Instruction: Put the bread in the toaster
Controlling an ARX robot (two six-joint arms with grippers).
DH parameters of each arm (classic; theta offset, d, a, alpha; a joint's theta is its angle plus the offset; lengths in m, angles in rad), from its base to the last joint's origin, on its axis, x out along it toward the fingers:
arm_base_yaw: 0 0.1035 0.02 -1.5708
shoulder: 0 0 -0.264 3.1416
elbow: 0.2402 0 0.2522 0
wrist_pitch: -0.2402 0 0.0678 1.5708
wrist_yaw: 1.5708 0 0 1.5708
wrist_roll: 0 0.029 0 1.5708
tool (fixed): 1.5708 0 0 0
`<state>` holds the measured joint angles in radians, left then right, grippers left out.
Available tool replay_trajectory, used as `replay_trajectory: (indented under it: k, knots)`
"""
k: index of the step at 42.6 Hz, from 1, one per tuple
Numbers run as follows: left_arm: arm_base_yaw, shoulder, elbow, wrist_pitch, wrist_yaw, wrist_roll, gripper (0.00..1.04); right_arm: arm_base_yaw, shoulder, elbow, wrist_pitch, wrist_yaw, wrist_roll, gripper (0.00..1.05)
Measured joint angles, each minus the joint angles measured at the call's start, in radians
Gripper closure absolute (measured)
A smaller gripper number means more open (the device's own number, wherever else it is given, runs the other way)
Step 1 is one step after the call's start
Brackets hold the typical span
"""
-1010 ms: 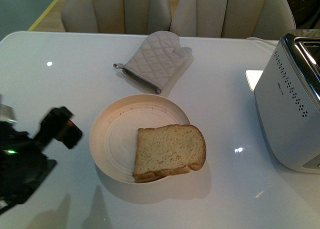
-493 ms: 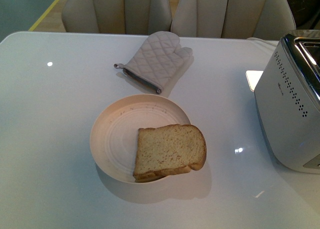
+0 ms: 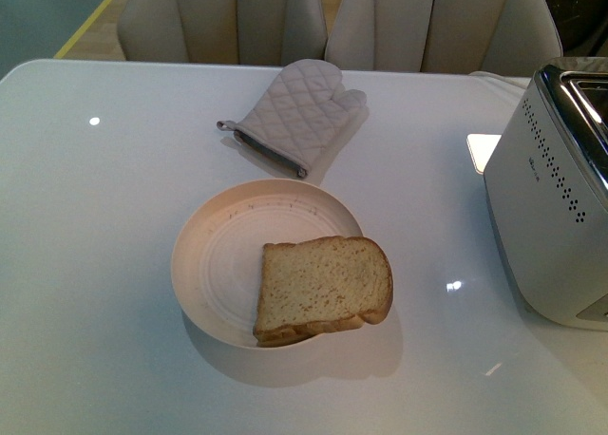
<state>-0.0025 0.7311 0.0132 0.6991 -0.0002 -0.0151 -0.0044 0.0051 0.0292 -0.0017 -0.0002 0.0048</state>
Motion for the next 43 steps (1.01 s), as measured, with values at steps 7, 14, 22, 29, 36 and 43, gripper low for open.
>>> replay_trajectory:
  k: [7, 14, 22, 29, 36, 43]
  knots:
    - [0.000, -0.143, -0.001, -0.126, 0.000, 0.001, 1.02, 0.000, 0.000, 0.000, 0.000, 0.000, 0.000, 0.09]
    - [0.000, -0.255, -0.001, -0.225, 0.000, 0.002, 1.02, 0.000, 0.000, 0.000, 0.000, 0.000, 0.000, 0.09]
    - [0.000, -0.336, -0.001, -0.305, 0.000, 0.003, 1.02, 0.000, 0.000, 0.000, 0.000, 0.000, 0.000, 0.09]
    - [0.000, -0.420, -0.001, -0.388, 0.000, 0.004, 1.02, 0.000, 0.000, 0.000, 0.000, 0.000, 0.000, 0.09]
    - [0.000, -0.472, -0.001, -0.439, 0.000, 0.004, 1.02, 0.000, 0.000, 0.000, 0.000, 0.000, 0.000, 0.09]
    - [0.000, -0.510, -0.001, -0.477, 0.000, 0.004, 1.02, 0.000, 0.000, 0.000, 0.000, 0.000, 0.000, 0.09]
